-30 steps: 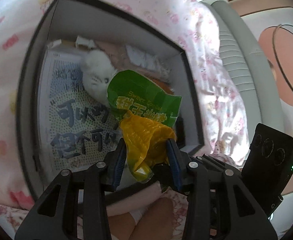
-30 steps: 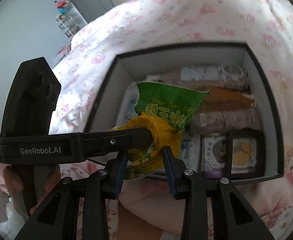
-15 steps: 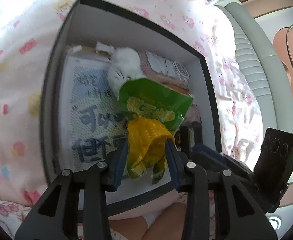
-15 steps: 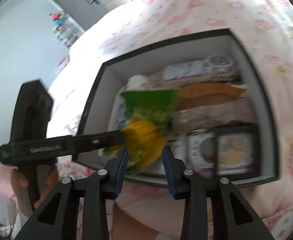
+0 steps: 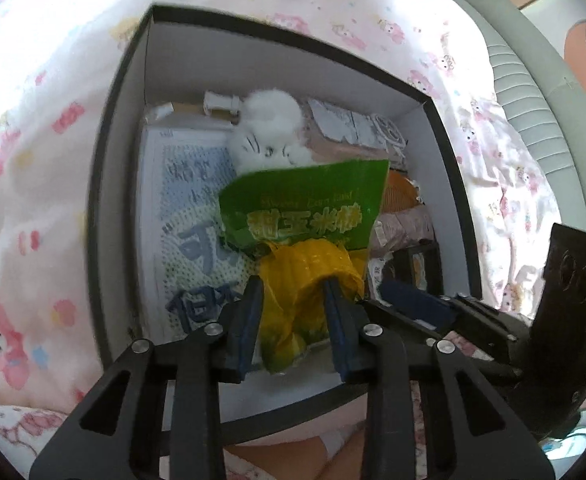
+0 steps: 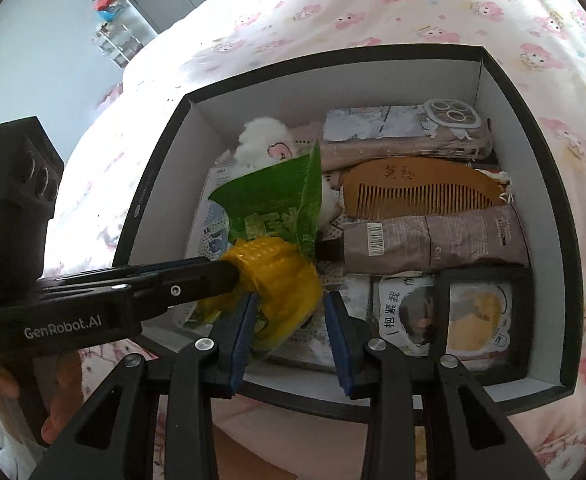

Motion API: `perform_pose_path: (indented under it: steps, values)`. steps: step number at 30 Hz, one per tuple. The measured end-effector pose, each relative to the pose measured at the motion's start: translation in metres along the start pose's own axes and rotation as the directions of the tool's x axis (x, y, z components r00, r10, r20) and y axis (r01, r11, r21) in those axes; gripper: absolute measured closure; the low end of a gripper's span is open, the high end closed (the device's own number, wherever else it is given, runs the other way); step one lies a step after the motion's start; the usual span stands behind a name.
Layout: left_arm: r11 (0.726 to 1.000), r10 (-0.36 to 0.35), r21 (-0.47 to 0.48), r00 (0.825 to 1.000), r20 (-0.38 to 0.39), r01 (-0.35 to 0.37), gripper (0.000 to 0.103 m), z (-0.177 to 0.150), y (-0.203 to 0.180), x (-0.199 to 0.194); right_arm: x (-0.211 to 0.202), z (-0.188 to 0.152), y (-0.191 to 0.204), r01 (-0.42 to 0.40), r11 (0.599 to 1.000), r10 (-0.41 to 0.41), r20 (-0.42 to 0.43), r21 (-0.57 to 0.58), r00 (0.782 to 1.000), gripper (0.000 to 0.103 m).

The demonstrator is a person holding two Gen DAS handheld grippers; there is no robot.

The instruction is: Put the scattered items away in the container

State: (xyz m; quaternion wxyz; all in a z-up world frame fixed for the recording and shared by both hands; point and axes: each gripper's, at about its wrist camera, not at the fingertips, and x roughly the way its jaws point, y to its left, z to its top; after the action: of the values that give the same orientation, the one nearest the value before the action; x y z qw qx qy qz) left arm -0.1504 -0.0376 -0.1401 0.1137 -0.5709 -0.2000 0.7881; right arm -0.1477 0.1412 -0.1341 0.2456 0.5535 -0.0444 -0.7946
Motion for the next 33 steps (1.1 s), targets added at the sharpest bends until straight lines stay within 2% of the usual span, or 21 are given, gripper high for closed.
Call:
perform_pose_path:
  steps: [1,2,3,5,7,8,9,11,13,17,20,24,30,33]
  values:
    - [1.0,0.014,0.013,1.0,0.02,-0.015,0.068,0.0,-0.001,-0.003,-0.002,0.0,0.001,0.014,1.0,-0.014,0.005,-0.005,1.0,0.071]
    - [0.999,0.029,0.026,0.998,0.047,-0.03,0.06,0.001,-0.003,-0.007,-0.004,0.001,0.002,0.029,1.0,-0.028,0.012,-0.007,1.0,0.071]
    - [0.999,0.039,0.034,0.996,0.075,-0.042,0.058,0.001,-0.005,-0.011,-0.008,0.002,0.003,0.038,0.999,-0.037,0.021,-0.003,0.999,0.07]
    - [0.995,0.075,0.057,0.986,0.148,-0.084,0.035,0.002,-0.012,-0.023,-0.017,0.006,0.005,0.065,0.998,-0.065,0.043,0.006,0.997,0.062]
    - [0.988,0.111,0.077,0.969,0.219,-0.131,0.023,0.006,-0.019,-0.035,-0.029,0.01,0.009,0.12,0.993,-0.119,0.088,0.003,0.989,0.053]
    - [0.985,0.12,0.087,0.96,0.253,-0.147,0.022,0.008,-0.023,-0.043,-0.035,0.011,0.012,0.147,0.989,-0.146,0.11,0.0,0.983,0.047]
    - [0.983,0.124,0.094,0.953,0.277,-0.155,0.02,0.008,-0.026,-0.051,-0.042,0.013,0.015,0.171,0.985,-0.169,0.131,0.0,0.977,0.044]
    - [0.978,0.132,0.108,0.934,0.332,-0.176,0.009,0.008,-0.035,-0.071,-0.058,0.015,0.021,0.207,0.978,-0.204,0.167,0.004,0.965,0.034]
    - [0.973,0.137,0.118,0.913,0.385,-0.196,0.002,0.008,-0.044,-0.089,-0.077,0.016,0.028,0.241,0.97,-0.238,0.216,0.013,0.947,0.029]
    - [0.971,0.121,0.12,0.865,0.488,-0.204,0.001,-0.003,-0.06,-0.127,-0.113,0.01,0.048,0.293,0.956,-0.284,0.303,0.016,0.91,0.027]
    - [0.969,0.121,0.123,0.845,0.521,-0.215,0.001,-0.017,-0.07,-0.148,-0.136,0.0,0.06,0.321,0.947,-0.31,0.344,0.025,0.886,0.025]
    - [0.961,0.15,0.122,0.839,0.524,-0.248,0.0,-0.041,-0.08,-0.163,-0.157,-0.019,0.073,0.347,0.937,-0.336,0.387,0.045,0.859,0.023]
    - [0.951,0.192,0.115,0.843,0.502,-0.286,0.0,-0.083,-0.088,-0.168,-0.17,-0.06,0.076,0.368,0.926,-0.37,0.41,0.088,0.834,0.02]
    - [0.947,0.216,0.099,0.833,0.509,-0.306,0.0,-0.104,-0.088,-0.167,-0.174,-0.074,0.073,0.389,0.916,-0.394,0.416,0.1,0.82,0.02]
